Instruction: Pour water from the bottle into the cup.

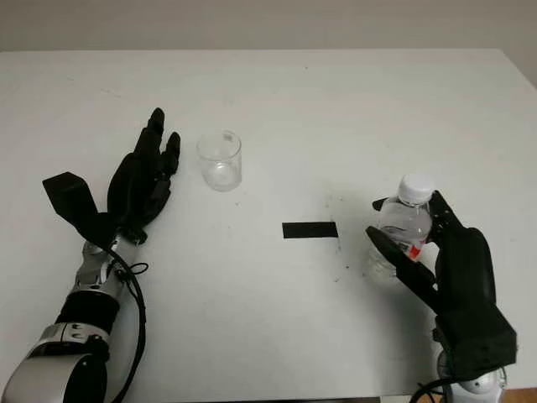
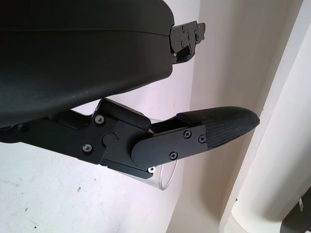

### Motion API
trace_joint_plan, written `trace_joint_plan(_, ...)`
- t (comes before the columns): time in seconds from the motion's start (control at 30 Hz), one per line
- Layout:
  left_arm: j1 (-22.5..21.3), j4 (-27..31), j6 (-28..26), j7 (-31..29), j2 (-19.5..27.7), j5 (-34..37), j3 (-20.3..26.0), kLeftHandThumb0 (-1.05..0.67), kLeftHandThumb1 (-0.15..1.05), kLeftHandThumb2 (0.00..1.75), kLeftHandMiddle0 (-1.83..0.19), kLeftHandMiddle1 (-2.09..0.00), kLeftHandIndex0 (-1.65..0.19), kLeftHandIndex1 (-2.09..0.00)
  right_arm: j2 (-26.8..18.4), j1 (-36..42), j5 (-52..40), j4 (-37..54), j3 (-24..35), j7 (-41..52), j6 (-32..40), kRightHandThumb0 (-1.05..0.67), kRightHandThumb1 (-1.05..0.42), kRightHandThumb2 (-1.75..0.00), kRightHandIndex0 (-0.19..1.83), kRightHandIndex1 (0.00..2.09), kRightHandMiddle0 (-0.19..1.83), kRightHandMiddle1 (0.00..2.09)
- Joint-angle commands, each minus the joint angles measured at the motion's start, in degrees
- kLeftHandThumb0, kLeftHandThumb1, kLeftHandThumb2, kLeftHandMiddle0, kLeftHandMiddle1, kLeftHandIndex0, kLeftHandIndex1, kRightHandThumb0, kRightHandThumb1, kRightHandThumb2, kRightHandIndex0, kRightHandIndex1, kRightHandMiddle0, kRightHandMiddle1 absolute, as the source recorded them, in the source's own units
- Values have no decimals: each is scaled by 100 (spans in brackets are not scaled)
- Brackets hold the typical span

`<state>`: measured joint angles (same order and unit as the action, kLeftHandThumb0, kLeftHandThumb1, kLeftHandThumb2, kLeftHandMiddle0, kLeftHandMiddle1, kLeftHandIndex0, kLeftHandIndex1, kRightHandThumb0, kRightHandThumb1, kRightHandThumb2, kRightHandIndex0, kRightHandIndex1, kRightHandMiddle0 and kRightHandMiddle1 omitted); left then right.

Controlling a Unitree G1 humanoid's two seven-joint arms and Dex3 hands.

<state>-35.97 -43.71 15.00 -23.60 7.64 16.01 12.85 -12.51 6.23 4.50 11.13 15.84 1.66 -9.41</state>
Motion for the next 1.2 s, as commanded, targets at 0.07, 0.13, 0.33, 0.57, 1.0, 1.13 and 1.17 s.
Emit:
trace_joint_plan(0.07,-130,-71,30,-55,-3,53,34,-84,105,66,19,0,19,0,-217,-753,11,72,-16,-48,281,-46,-105,-29,79,209,55,209)
trace_joint_plan(0.13,-138,-89,55,-46,-5,36,27,-84,105,66,19,0,19,0,-378,-1345,144,-111,-59,-94,515,-44,-105,-29,91,209,68,209)
trace_joint_plan(0.33,-91,-34,76,24,-5,21,30,-84,105,68,19,0,19,0,-779,-2881,459,-950,-352,-44,1094,-41,-105,-34,116,209,95,209)
trace_joint_plan(0.57,-23,101,16,55,-22,53,40,-82,105,68,19,0,19,0,-1035,-3900,686,-2246,-777,34,816,-38,-105,-32,118,209,89,209)
trace_joint_plan(1.0,-2,100,49,143,-27,-18,-5,-82,105,71,19,0,19,0,-1221,-5636,1570,-4468,-1722,-208,526,-41,-105,-35,122,209,101,209)
trace_joint_plan(1.13,3,60,90,127,-9,-43,-12,-82,105,74,19,0,19,0,-1173,-6151,1778,-5027,-1970,-380,372,-37,-105,-35,123,209,102,209)
trace_joint_plan(1.17,4,56,97,135,-12,-49,-13,-81,105,74,19,0,19,0,-1182,-6274,1871,-5165,-2060,-430,333,-37,-105,-35,124,209,99,209)
